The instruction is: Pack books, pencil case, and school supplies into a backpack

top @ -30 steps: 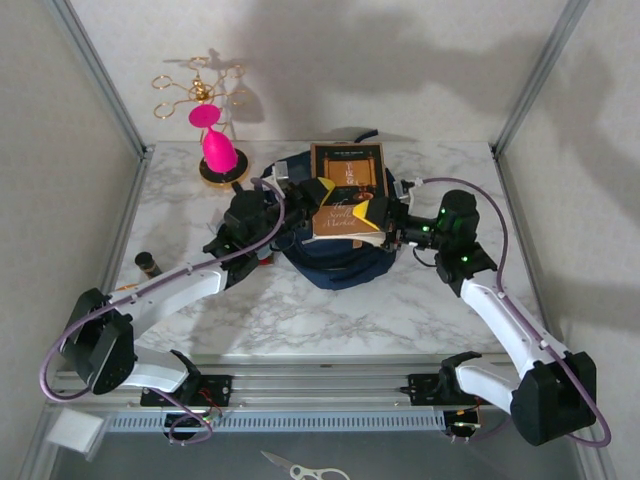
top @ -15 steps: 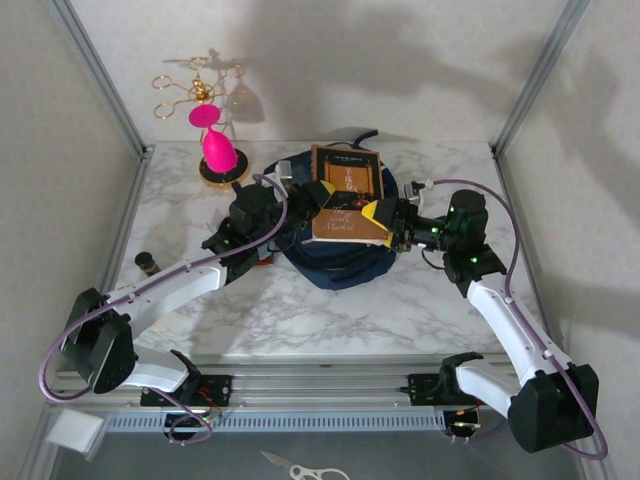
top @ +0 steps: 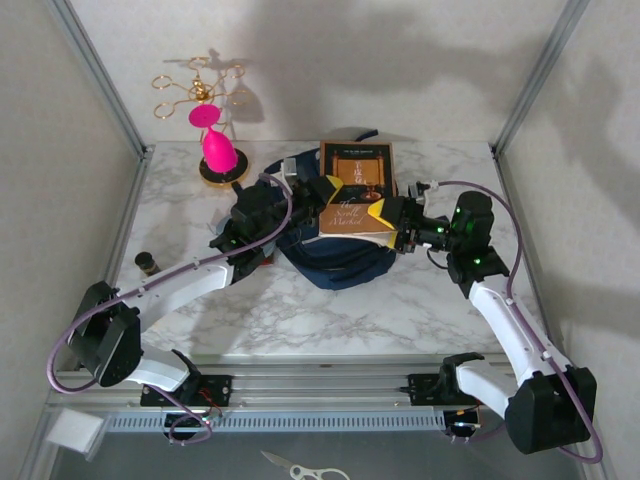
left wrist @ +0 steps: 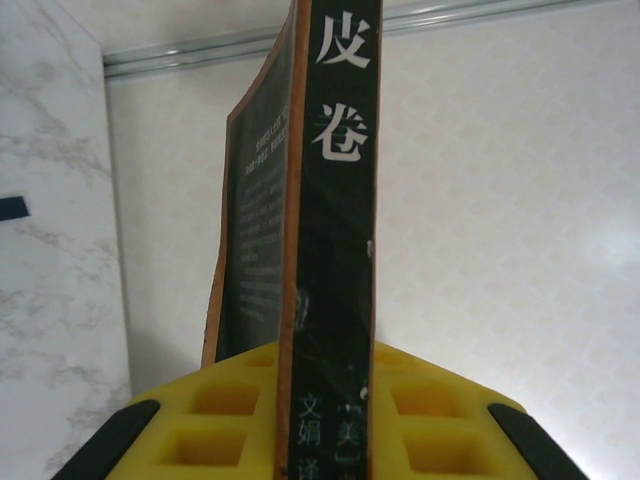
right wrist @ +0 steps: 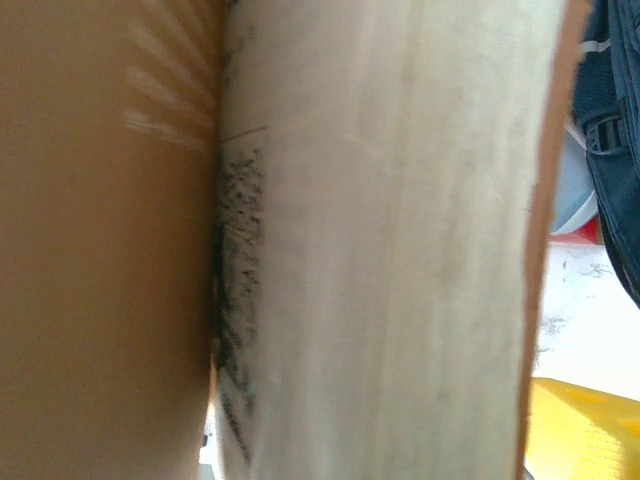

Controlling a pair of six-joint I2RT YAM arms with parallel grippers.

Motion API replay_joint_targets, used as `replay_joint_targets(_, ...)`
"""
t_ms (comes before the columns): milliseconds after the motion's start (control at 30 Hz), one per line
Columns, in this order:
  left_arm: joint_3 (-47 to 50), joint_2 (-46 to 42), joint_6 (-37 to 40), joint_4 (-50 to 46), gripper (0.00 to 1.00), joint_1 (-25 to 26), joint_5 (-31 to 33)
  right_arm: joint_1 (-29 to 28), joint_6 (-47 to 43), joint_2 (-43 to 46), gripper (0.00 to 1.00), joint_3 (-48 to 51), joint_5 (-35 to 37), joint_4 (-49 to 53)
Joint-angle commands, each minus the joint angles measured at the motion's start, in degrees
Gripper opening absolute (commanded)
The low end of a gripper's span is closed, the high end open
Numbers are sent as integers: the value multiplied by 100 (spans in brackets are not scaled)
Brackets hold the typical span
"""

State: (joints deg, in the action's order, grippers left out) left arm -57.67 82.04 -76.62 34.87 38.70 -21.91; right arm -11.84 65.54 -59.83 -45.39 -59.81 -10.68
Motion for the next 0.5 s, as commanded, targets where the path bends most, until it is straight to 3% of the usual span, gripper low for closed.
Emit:
replay_joint_targets(0,-351,-60,-168,707,0,50,-125,245,144,216,99,99,-275,-123)
replay_joint_targets(267,-373,211,-104,585,0,171,-72,287,1759,284,99,430,-684,-2390)
replay_joint_targets(333,-387,304,19,535,0,165,-140,296,1768,287,99,305,-709,-2413)
replay_joint_targets(467,-605,194,976,-833,0,142,253,382,1020,393,89,-62,-627,-1399)
